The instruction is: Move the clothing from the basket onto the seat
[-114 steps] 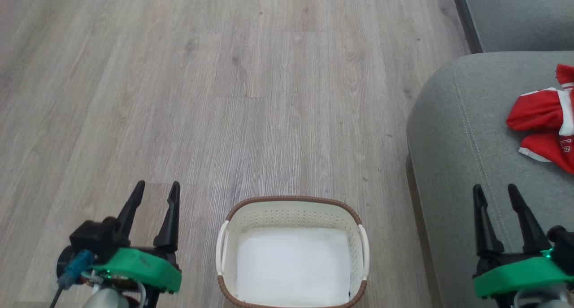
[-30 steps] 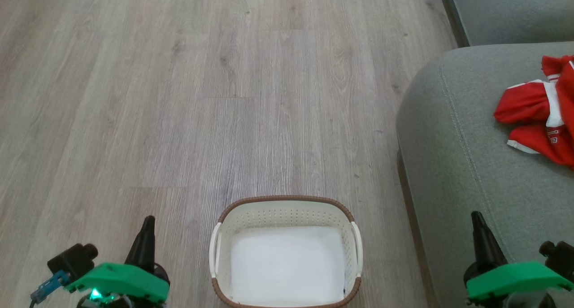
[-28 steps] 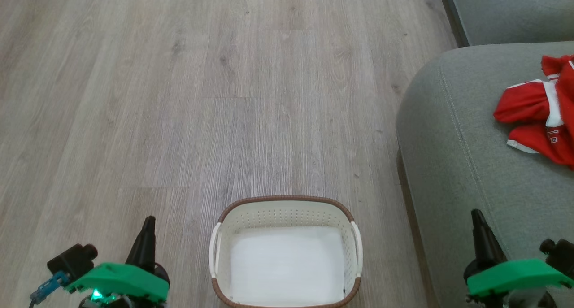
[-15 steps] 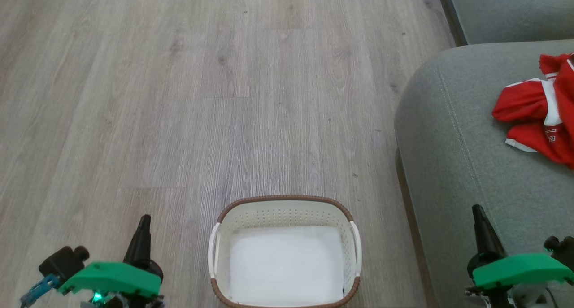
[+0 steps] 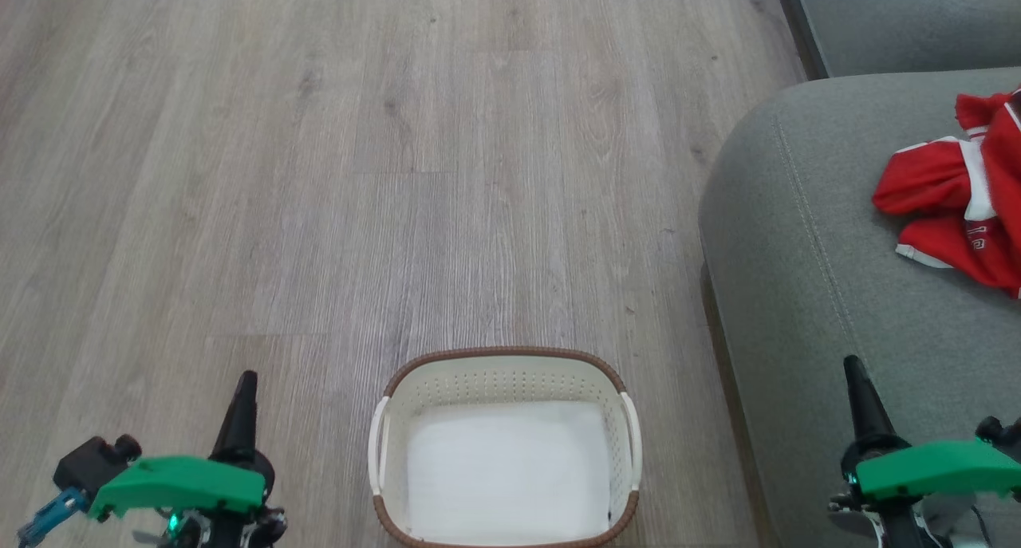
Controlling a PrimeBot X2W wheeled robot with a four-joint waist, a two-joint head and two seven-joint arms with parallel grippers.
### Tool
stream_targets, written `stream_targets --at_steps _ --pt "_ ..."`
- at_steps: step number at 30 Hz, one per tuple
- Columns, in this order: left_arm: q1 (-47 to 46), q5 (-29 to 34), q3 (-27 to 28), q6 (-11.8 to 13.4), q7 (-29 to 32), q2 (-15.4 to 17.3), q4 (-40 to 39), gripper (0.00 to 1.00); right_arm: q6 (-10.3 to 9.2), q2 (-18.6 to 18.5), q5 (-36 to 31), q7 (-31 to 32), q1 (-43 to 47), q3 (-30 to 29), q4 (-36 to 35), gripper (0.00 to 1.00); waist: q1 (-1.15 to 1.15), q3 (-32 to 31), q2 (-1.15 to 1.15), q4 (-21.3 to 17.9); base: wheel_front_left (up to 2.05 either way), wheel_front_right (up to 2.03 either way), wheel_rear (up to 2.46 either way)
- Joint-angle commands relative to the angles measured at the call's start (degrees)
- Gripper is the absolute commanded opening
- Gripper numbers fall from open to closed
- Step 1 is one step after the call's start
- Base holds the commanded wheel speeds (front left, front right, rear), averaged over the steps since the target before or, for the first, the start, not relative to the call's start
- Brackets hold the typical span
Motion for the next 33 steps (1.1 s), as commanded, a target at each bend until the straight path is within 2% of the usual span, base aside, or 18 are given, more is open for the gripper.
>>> stream_targets --at_steps 1,33 --pt "-3.4 -1.6 2.1 -0.5 0.4 0.1 -2.0 0.0 0.0 0.0 1.8 0.7 -3.3 0.3 -1.5 0.0 0.0 0.0 0.0 0.0 0.0 0.0 0.0" --pt "-5.2 -18.8 7.3 -1.7 5.5 -1.9 -2.5 0.0 -0.01 1.1 19.7 5.8 -6.7 -1.4 -0.1 0.0 0.0 0.2 0.0 -0.8 0.0 0.0 0.0"
